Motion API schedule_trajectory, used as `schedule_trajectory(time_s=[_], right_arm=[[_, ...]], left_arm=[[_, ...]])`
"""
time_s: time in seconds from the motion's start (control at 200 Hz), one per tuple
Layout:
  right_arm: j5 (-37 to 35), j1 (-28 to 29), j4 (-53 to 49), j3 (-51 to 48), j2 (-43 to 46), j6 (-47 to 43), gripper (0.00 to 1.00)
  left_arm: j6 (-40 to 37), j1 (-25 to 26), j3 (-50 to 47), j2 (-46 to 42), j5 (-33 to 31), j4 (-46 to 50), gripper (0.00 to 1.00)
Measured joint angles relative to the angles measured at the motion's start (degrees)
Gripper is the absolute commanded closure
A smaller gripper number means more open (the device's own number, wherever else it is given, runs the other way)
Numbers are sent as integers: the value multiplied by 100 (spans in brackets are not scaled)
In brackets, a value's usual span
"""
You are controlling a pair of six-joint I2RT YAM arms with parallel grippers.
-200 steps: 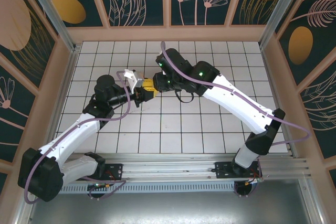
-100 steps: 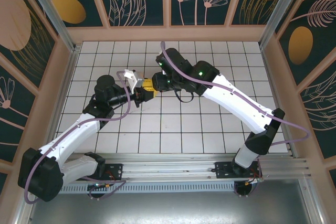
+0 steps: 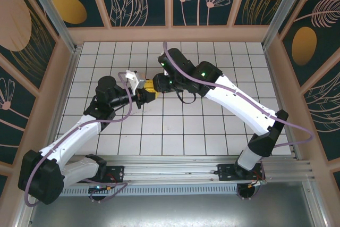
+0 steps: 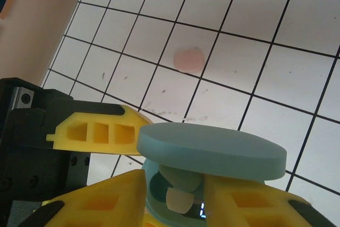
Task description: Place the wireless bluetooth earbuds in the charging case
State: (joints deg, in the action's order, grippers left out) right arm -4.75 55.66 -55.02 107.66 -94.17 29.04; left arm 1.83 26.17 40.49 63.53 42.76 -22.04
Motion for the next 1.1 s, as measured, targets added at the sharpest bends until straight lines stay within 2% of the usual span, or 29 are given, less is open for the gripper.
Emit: schedule_trajectory(time_s=[0.766, 1.096], right_arm=[[74, -7, 85, 42, 4, 33, 66], [-33, -9, 83, 20, 15, 101, 79]], left_arm=[[-2, 2, 0, 2, 50, -48, 100], [-2, 2, 0, 0, 68, -44, 100]])
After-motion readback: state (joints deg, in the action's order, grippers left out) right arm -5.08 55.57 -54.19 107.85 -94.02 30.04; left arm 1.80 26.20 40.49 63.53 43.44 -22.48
